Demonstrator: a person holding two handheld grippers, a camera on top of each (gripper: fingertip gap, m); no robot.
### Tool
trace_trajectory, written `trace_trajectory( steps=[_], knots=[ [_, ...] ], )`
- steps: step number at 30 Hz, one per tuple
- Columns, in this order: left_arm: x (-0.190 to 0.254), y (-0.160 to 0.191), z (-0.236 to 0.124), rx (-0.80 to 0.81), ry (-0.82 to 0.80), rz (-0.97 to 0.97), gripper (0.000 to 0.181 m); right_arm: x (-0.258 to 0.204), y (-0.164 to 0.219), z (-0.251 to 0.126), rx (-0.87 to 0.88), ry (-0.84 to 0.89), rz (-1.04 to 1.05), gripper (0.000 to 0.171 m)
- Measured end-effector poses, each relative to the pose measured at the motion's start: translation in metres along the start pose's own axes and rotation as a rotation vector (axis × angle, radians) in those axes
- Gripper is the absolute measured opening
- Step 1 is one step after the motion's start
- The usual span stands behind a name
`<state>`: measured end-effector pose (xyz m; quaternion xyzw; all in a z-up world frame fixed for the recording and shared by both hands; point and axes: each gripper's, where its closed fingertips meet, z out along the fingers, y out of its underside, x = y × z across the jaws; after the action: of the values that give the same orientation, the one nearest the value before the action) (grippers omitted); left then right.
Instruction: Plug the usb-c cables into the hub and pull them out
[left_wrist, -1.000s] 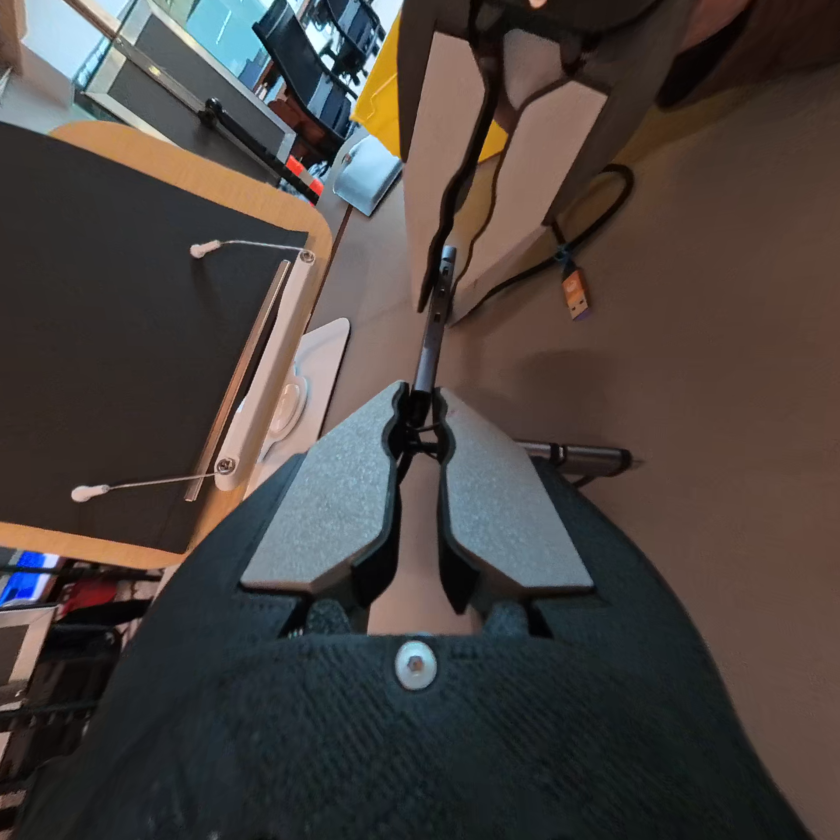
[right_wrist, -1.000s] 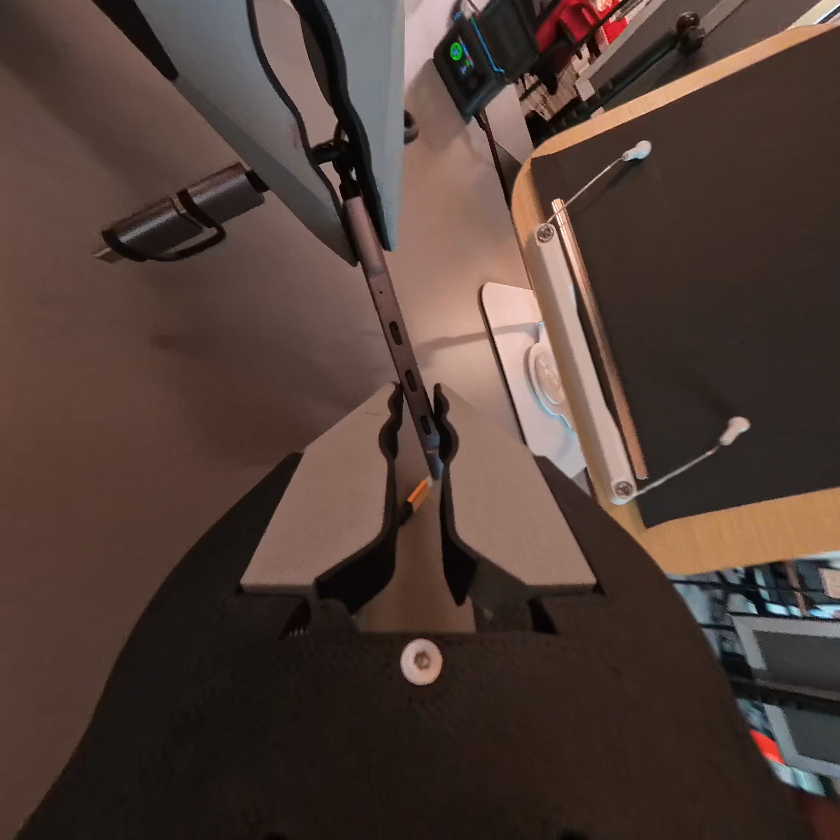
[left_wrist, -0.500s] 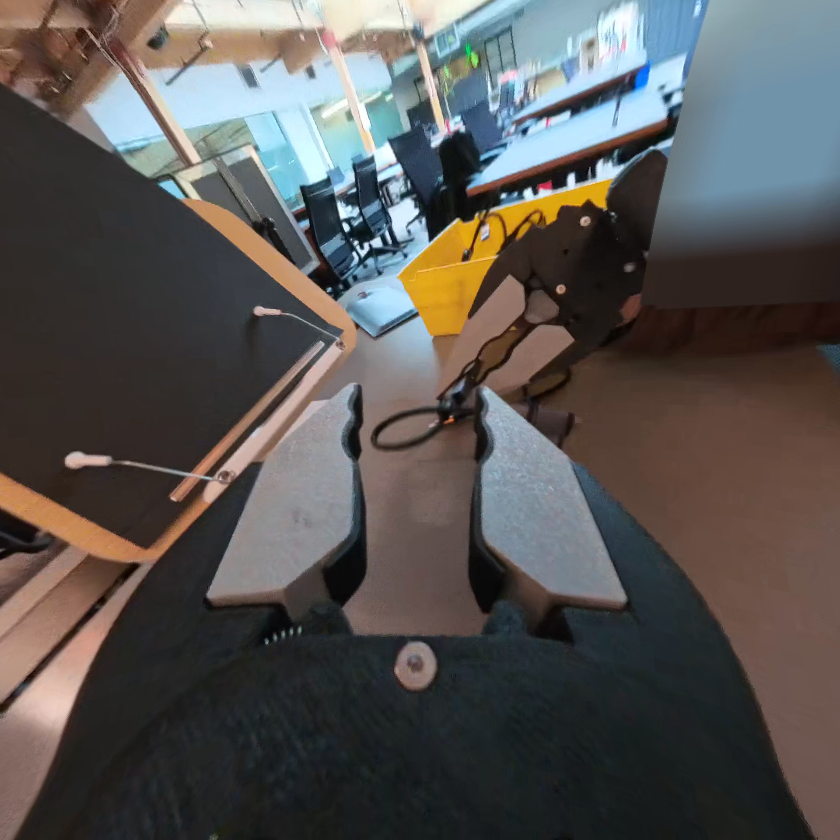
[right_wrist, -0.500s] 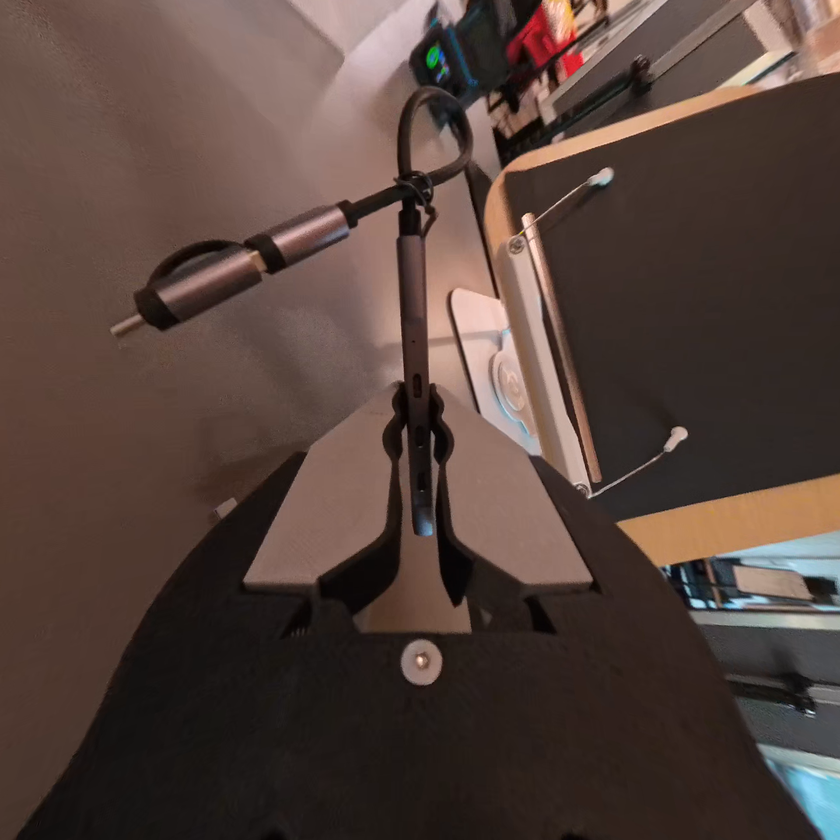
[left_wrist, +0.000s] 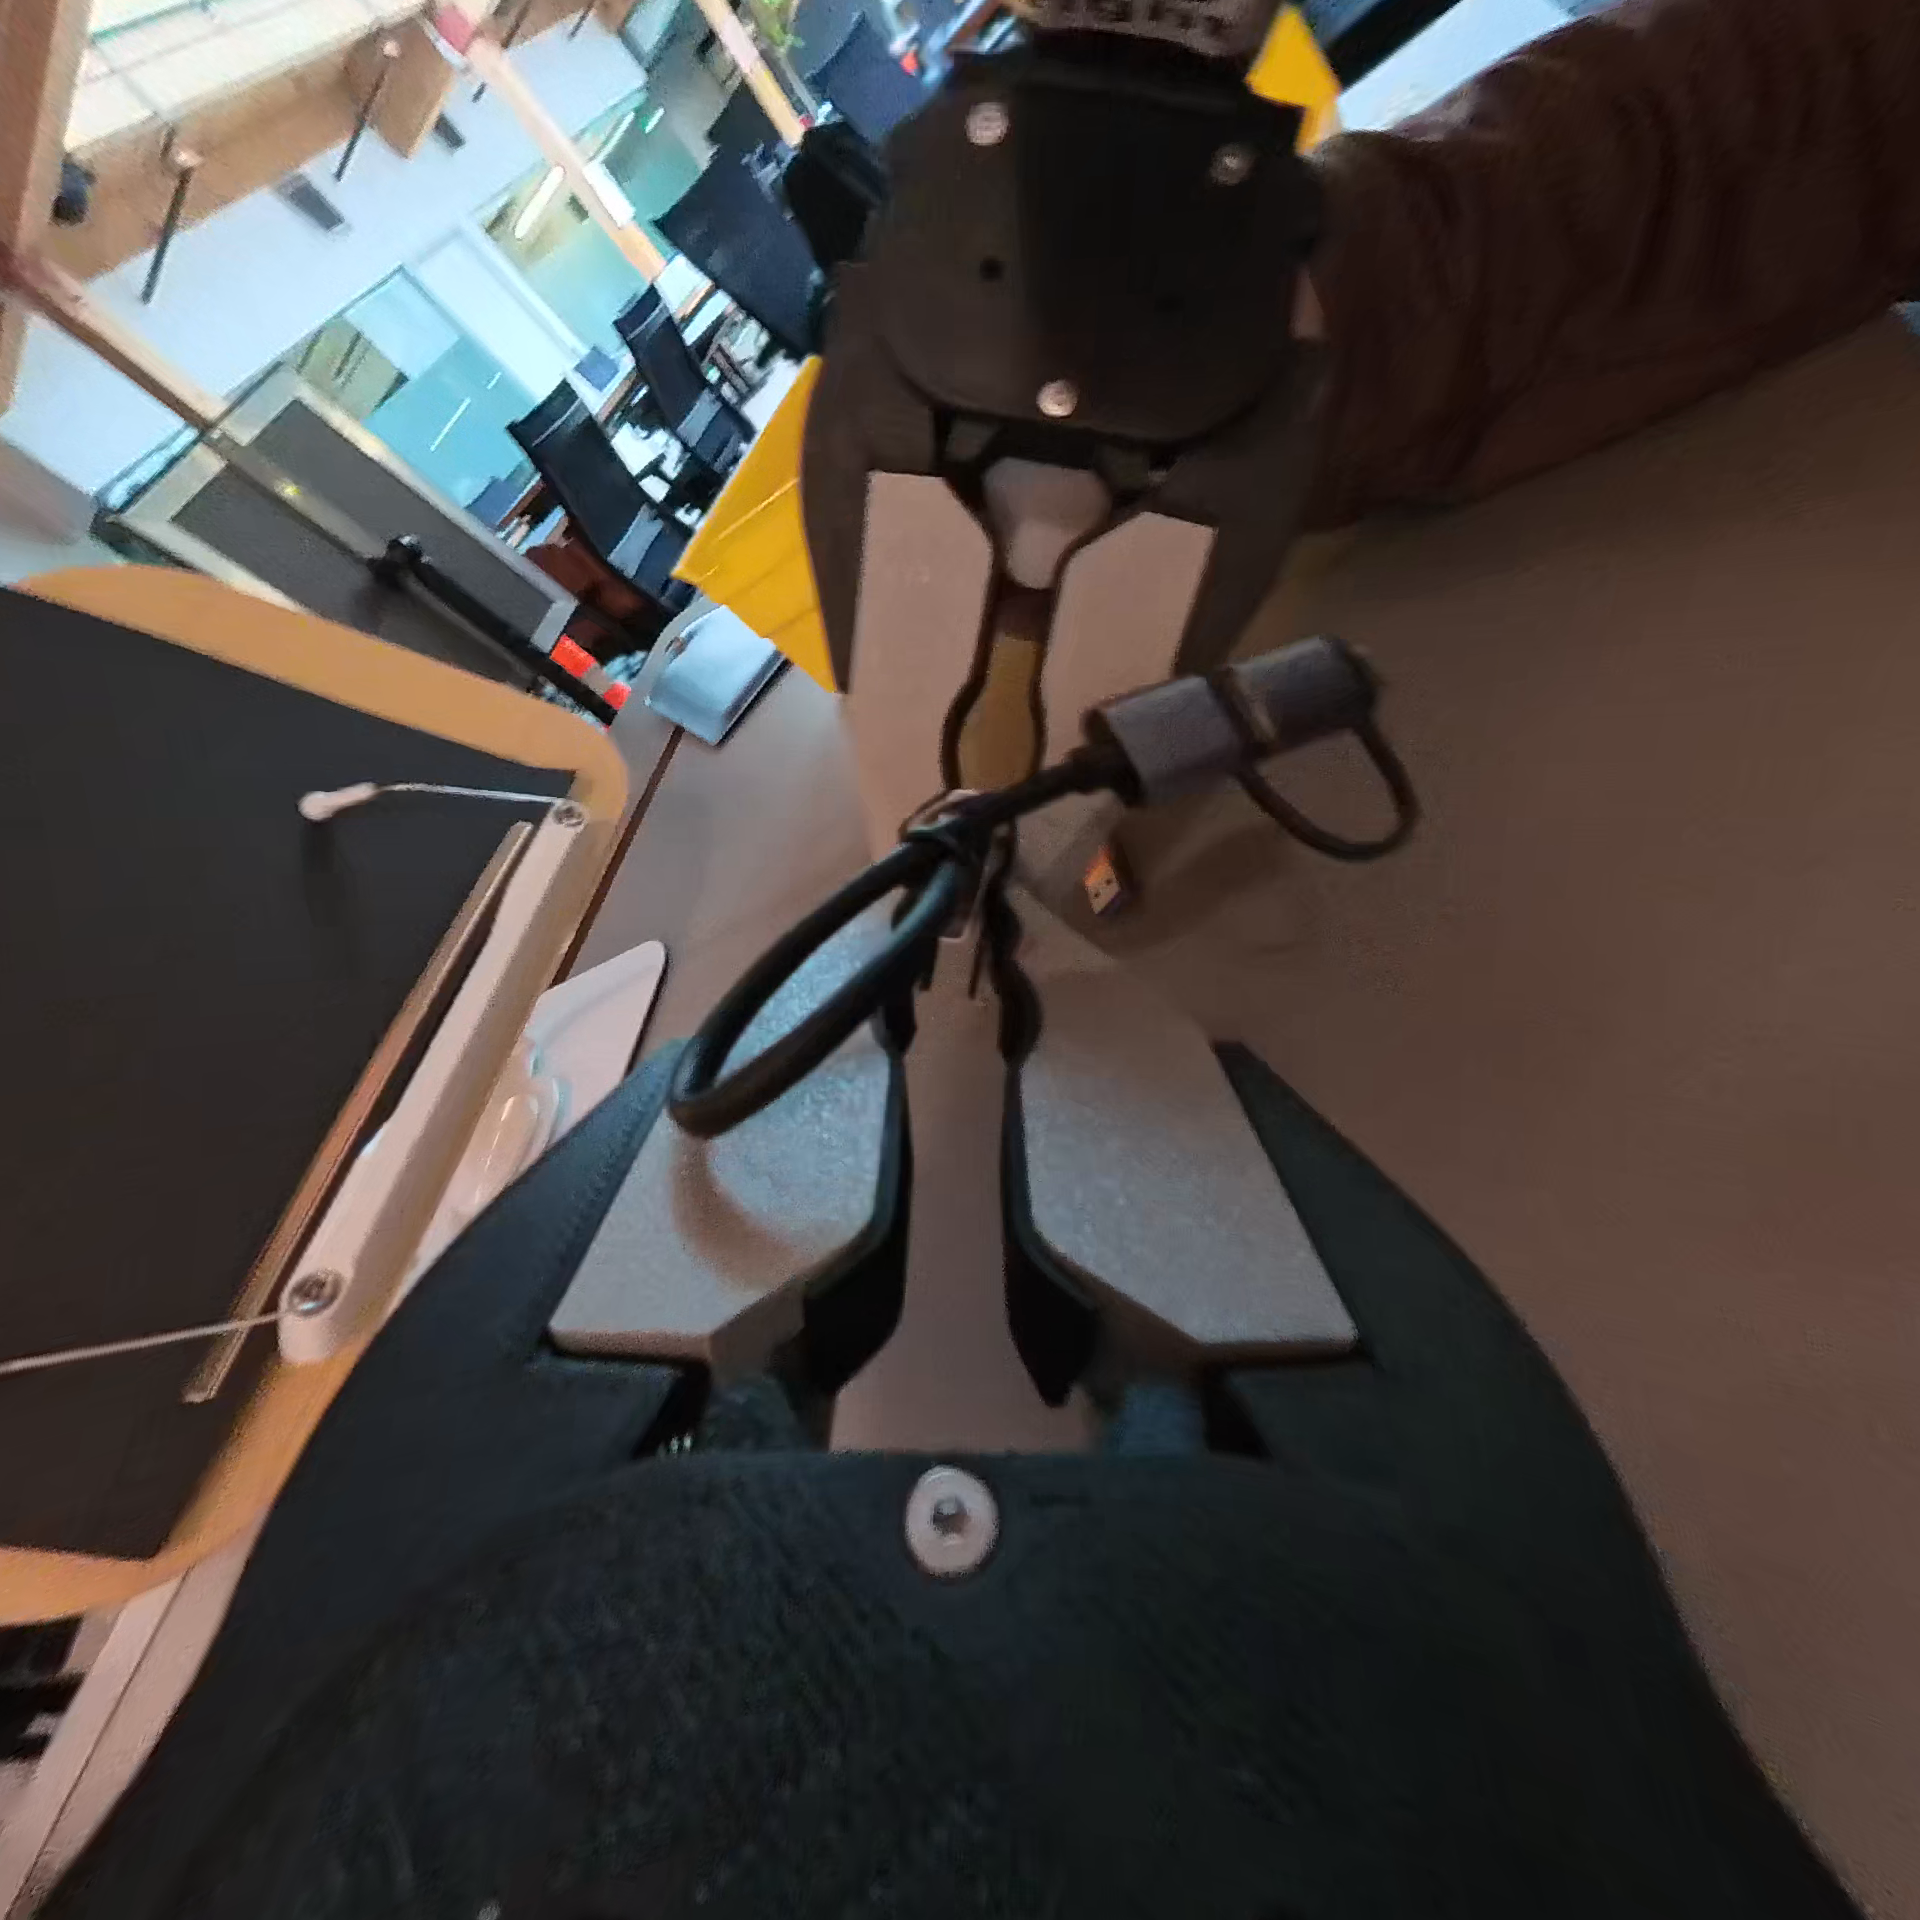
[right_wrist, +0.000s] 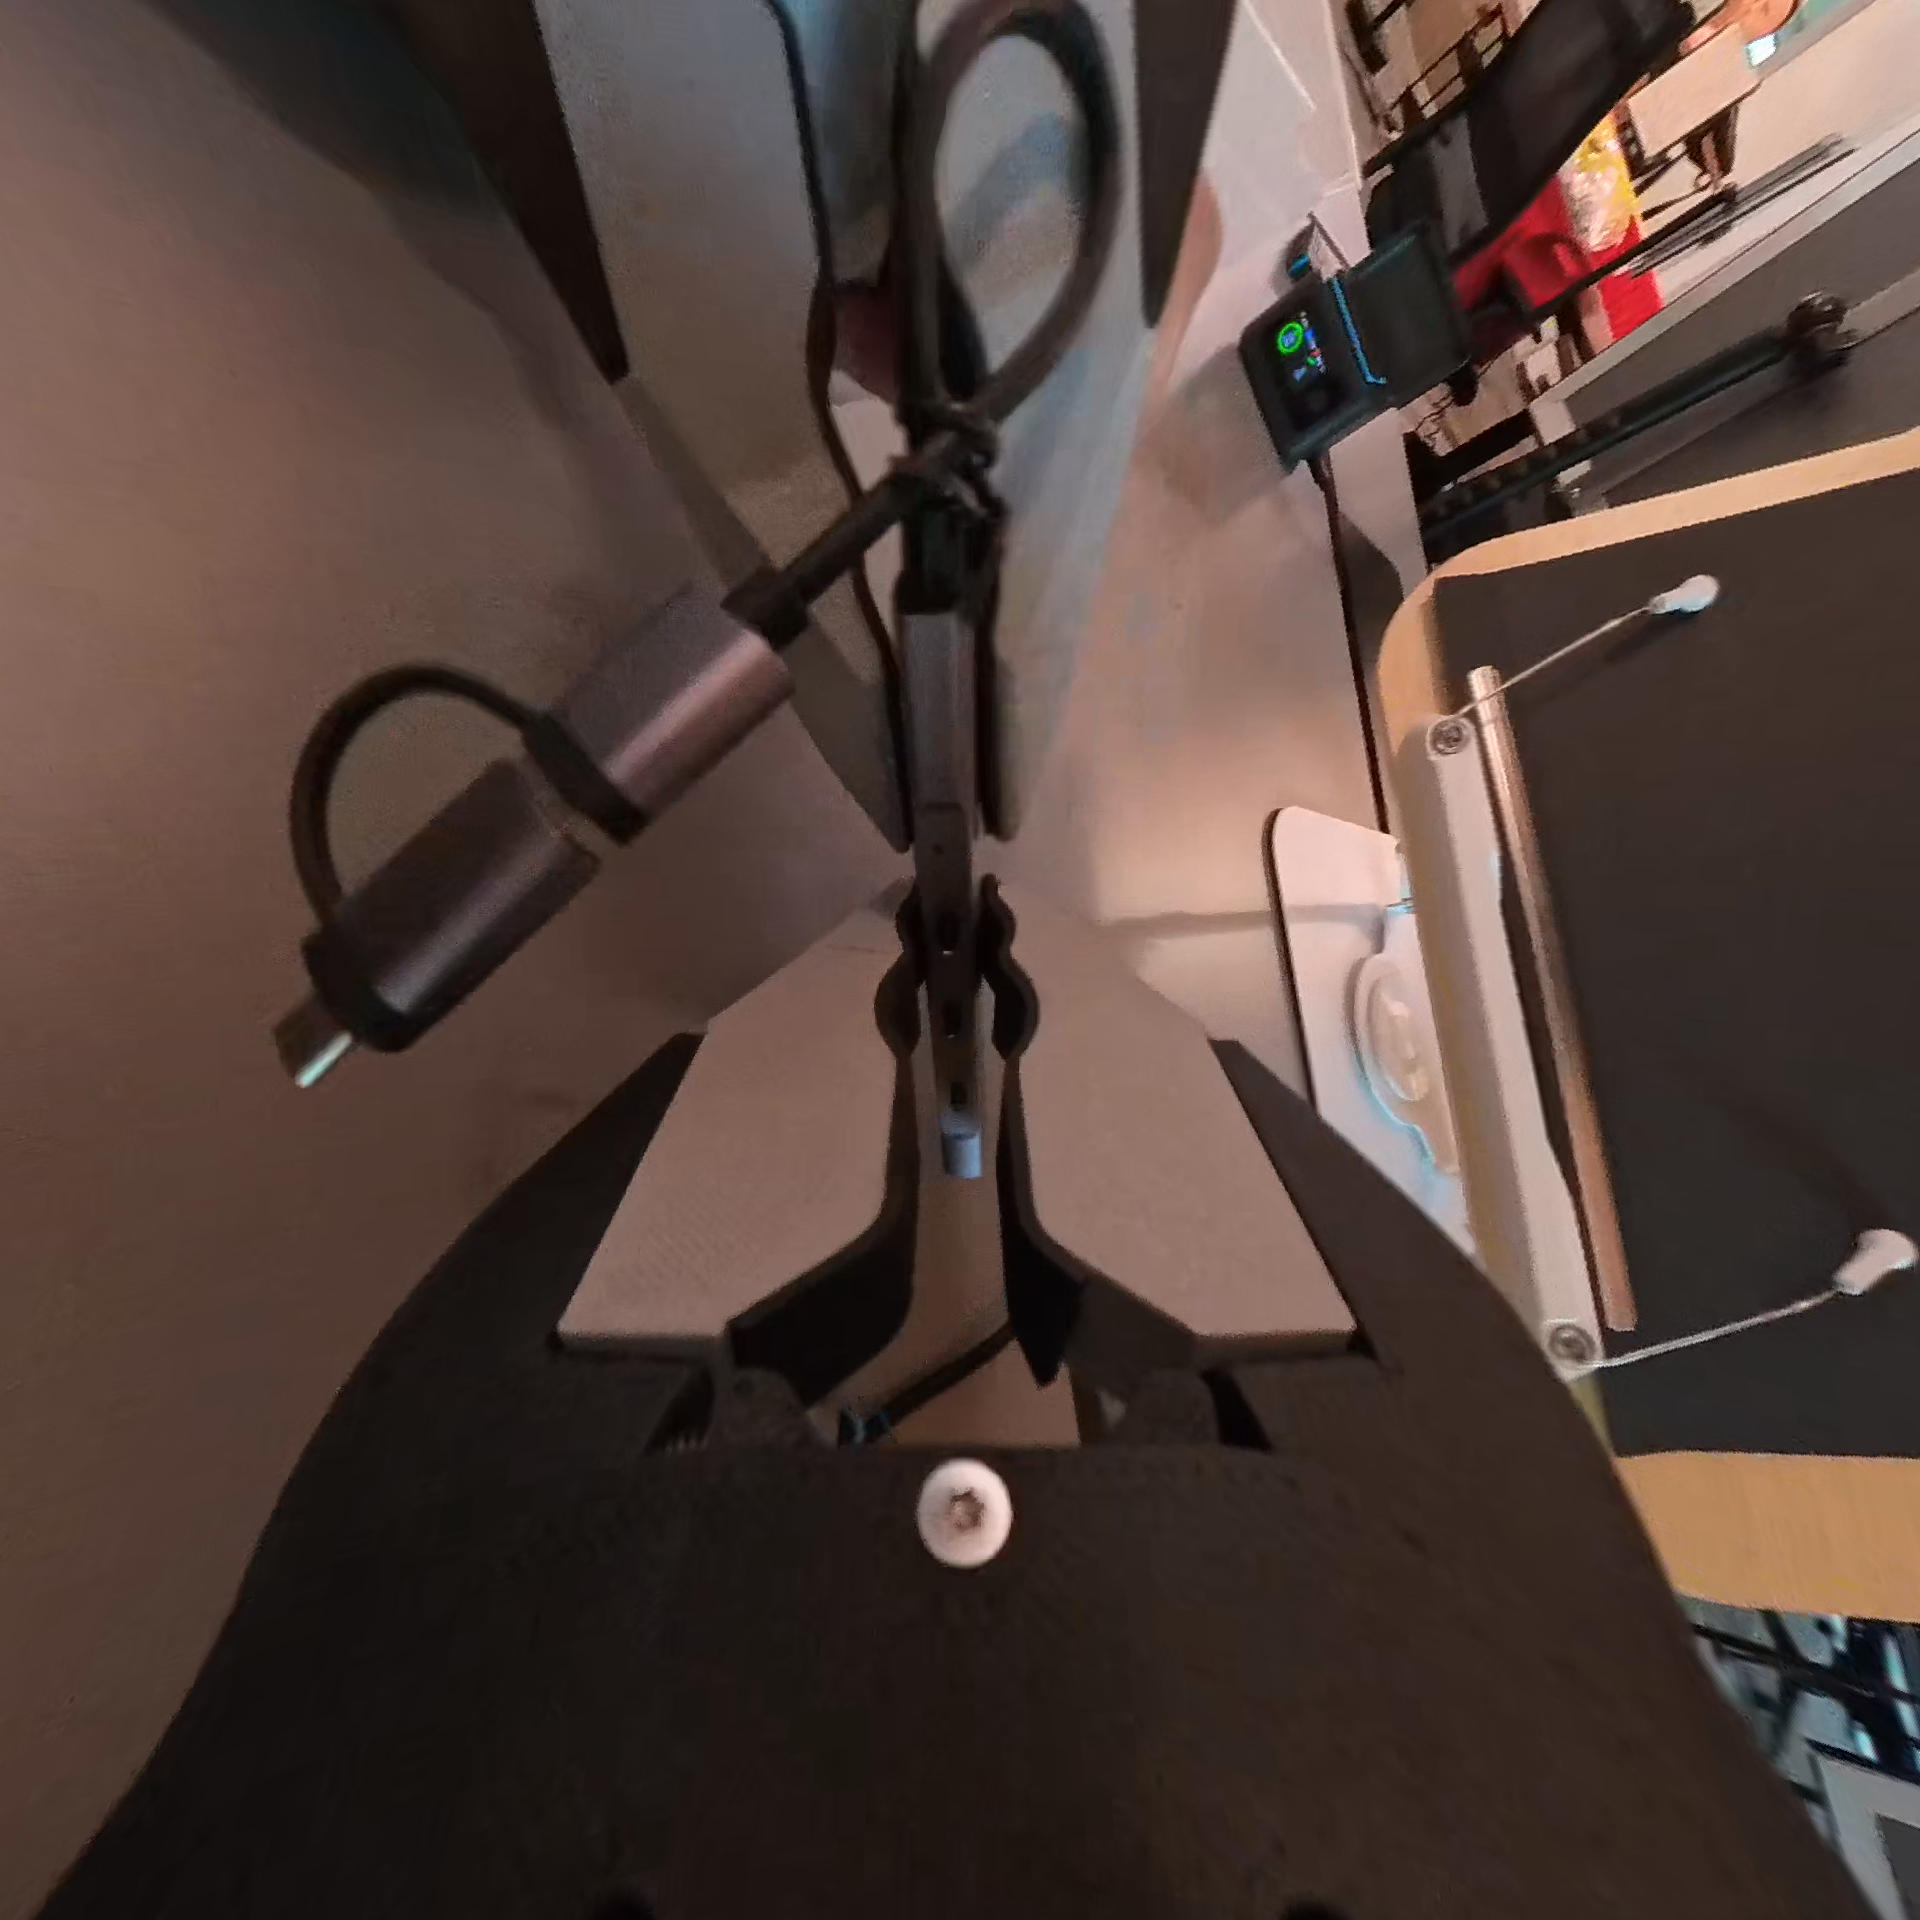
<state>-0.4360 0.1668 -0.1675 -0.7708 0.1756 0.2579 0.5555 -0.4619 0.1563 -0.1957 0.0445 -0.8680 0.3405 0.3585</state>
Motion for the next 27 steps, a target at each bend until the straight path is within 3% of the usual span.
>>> trace_trajectory(
  steps=[5,10,16,27],
  knots=[
    [-0.001,-0.003,-0.002,-0.007,0.013,0.037,0.006,0.004,-0.004,-0.004,0.045,0.006,0.038,0.006],
    [-0.024,-0.017,-0.018,0.081,-0.085,0.024,0.006,0.027,0.006,-0.015,0.038,0.074,0.133,0.026],
    [-0.035,-0.019,-0.022,0.095,-0.168,0.054,0.007,0.042,0.023,-0.017,-0.017,0.110,0.252,0.014],
    [-0.032,-0.023,-0.022,0.126,-0.155,0.016,0.006,0.038,0.026,-0.007,-0.052,0.122,0.232,0.002]
  ],
)
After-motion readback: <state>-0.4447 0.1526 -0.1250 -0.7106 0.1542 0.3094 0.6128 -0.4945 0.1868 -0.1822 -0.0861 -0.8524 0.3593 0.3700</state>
